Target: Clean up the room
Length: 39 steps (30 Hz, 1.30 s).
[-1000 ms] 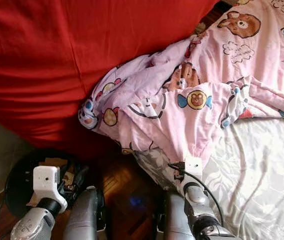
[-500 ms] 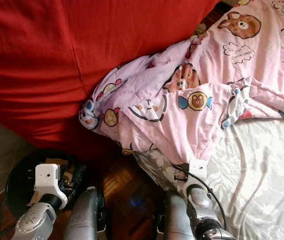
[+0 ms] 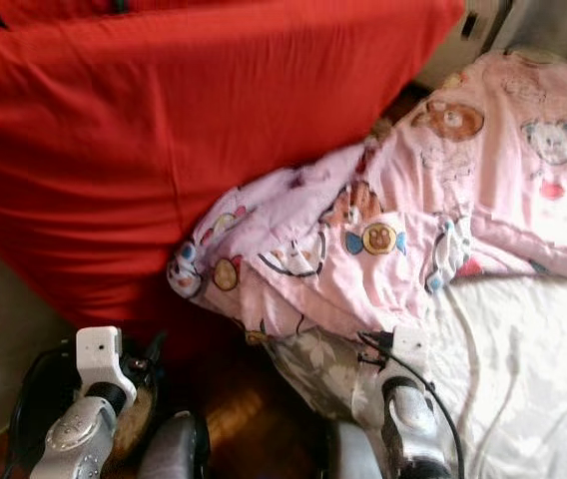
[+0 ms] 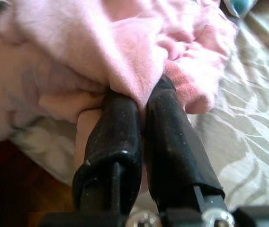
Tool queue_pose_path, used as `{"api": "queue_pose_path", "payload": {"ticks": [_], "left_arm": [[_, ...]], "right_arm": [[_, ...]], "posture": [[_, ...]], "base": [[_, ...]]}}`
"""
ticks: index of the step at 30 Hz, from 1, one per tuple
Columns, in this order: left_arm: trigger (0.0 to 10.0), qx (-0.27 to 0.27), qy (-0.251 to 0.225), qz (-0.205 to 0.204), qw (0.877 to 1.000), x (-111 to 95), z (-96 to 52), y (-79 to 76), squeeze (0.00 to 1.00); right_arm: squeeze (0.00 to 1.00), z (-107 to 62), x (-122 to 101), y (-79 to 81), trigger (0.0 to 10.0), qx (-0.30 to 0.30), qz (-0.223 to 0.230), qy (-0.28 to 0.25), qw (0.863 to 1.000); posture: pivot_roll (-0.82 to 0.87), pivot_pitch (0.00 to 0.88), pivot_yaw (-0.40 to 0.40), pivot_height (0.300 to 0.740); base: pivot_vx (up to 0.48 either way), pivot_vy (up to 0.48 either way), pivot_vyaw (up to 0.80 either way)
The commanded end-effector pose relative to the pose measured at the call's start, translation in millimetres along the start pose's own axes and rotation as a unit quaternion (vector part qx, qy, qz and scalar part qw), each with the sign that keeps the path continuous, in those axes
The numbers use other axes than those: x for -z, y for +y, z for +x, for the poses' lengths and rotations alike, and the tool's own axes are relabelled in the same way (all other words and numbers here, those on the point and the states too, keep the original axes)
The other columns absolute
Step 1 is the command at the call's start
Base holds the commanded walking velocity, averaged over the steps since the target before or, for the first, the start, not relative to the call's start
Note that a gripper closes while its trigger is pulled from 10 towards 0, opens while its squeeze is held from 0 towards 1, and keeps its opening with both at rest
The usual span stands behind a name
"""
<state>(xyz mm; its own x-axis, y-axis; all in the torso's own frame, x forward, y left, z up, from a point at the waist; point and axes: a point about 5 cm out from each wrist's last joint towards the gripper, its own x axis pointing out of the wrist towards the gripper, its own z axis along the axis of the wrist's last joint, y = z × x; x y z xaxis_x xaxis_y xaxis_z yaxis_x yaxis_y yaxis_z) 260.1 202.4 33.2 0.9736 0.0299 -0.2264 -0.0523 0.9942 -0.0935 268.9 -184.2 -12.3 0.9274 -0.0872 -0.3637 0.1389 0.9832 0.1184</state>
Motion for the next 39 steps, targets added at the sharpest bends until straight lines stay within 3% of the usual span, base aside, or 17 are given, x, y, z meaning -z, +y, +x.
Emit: {"api": "queue_pose_path", "payload": {"ticks": [1,9,18,23,26,30,39], "left_arm": [[10.0,-0.012,0.006,0.001,1.0,5.1,0.6,3.3,0.0],[10.0,-0.008,0.013,0.002,1.0,11.8,16.6,-4.9,0.0],[10.0,-0.003,0.061,0.009,0.998,30.9,17.6,-2.8,0.0],[10.0,-0.032,0.121,0.029,0.992,57.6,2.8,11.8,0.0],[10.0,-0.057,0.163,0.02,0.985,75.0,-8.9,17.8,0.0],[10.0,-0.045,0.21,0.051,0.975,92.2,-20.6,16.3,0.0],[10.0,-0.048,0.285,0.057,0.956,119.7,-43.9,14.6,0.0]], "right_arm": [[0.0,-2.5,-2.7,-2.6,10.0,-0.004,0.01,-0.022,1.0],[0.0,-2.5,-1.8,-4.1,10.0,0.011,-0.002,-0.017,1.0],[0.0,1.1,-7.8,5.6,10.0,-0.002,-0.003,-0.028,1.0],[0.0,-0.8,-4.6,10.6,10.0,-0.007,-0.003,-0.029,1.0],[0.0,-3.4,-1.8,11.4,10.0,-0.011,-0.001,-0.032,0.999],[0.0,-4.6,0.0,8.3,10.0,-0.002,0.004,-0.031,1.0],[0.0,-6.9,1.2,7.1,10.0,0.014,0.022,-0.041,0.999]], "posture": [[-0.01,0.0,-0.005,0.631],[0.0,0.0,-0.011,0.666],[-0.01,0.0,0.005,0.706],[-0.02,0.0,0.01,0.74],[-0.03,0.0,0.017,0.74],[-0.03,0.0,0.011,0.74],[-0.04,0.0,0.012,0.74]], "base": [[0.0,0.0,0.0],[0.0,0.0,0.0],[0.0,0.0,0.0],[0.0,0.0,0.0],[0.0,0.0,0.0],[0.0,0.0,0.0],[0.0,0.0,0.0]]}}
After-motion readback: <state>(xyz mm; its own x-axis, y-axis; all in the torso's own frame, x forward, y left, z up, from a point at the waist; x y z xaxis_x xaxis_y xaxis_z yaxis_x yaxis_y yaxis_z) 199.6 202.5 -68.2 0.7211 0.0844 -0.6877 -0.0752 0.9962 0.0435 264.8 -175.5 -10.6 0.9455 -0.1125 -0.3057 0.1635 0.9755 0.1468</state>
